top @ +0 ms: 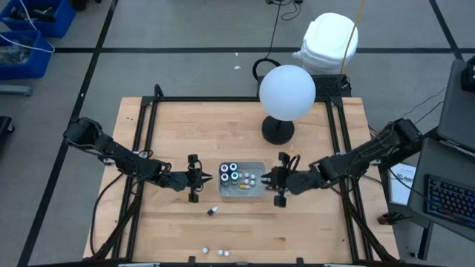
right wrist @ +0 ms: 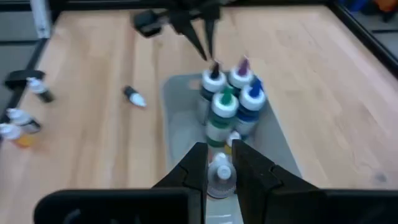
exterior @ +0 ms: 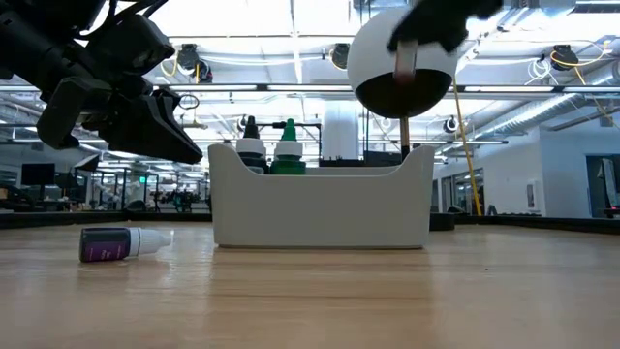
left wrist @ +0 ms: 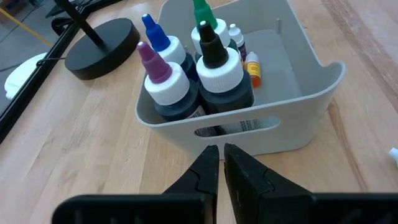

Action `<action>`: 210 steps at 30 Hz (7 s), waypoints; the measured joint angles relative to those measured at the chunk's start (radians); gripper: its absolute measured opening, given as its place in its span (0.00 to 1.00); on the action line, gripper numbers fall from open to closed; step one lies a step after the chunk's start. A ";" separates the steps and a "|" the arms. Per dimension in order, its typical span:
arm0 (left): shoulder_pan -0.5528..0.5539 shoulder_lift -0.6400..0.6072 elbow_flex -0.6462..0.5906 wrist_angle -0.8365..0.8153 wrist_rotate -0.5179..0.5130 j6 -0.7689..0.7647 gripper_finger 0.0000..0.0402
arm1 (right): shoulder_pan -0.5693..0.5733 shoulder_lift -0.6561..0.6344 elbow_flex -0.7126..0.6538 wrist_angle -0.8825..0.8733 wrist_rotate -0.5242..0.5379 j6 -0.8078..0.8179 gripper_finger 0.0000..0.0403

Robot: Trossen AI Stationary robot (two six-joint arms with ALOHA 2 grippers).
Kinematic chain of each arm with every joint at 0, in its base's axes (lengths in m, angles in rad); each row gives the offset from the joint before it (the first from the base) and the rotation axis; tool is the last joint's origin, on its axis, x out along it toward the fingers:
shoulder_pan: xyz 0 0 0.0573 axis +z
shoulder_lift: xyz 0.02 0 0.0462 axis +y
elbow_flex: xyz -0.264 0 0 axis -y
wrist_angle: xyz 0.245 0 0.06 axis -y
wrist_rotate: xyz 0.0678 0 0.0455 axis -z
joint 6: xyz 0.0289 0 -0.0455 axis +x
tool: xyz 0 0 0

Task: Pick & Place food coloring
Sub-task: Put the small orange food coloring bottle into the gray bin, then put the small green food coloring bottle into the gray bin

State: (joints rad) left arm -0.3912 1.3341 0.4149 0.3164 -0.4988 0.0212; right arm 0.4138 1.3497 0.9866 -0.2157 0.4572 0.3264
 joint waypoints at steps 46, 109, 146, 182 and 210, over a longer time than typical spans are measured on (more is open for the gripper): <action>0.030 0.000 0.000 -0.005 0.003 -0.003 0.09 | -0.258 0.184 -0.127 0.318 -0.094 -0.111 0.10; 0.030 0.000 0.000 -0.024 0.002 -0.031 0.09 | -0.069 -0.275 -0.404 0.369 -0.012 -0.119 0.03; 0.060 0.001 0.059 -0.095 0.066 -0.194 0.09 | -0.105 -0.885 -0.926 0.589 -0.066 -0.244 0.00; -0.403 0.884 1.616 -1.594 0.491 -0.788 0.37 | -0.104 -0.886 -0.928 0.626 -0.095 -0.290 0.00; -0.414 0.884 1.409 -1.375 0.439 -0.655 0.50 | -0.104 -0.885 -0.929 0.630 -0.094 -0.305 0.00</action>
State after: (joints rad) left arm -0.8047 2.2181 1.8240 -1.0581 -0.0596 -0.6341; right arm 0.3096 0.4644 0.0578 0.4141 0.3637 0.0212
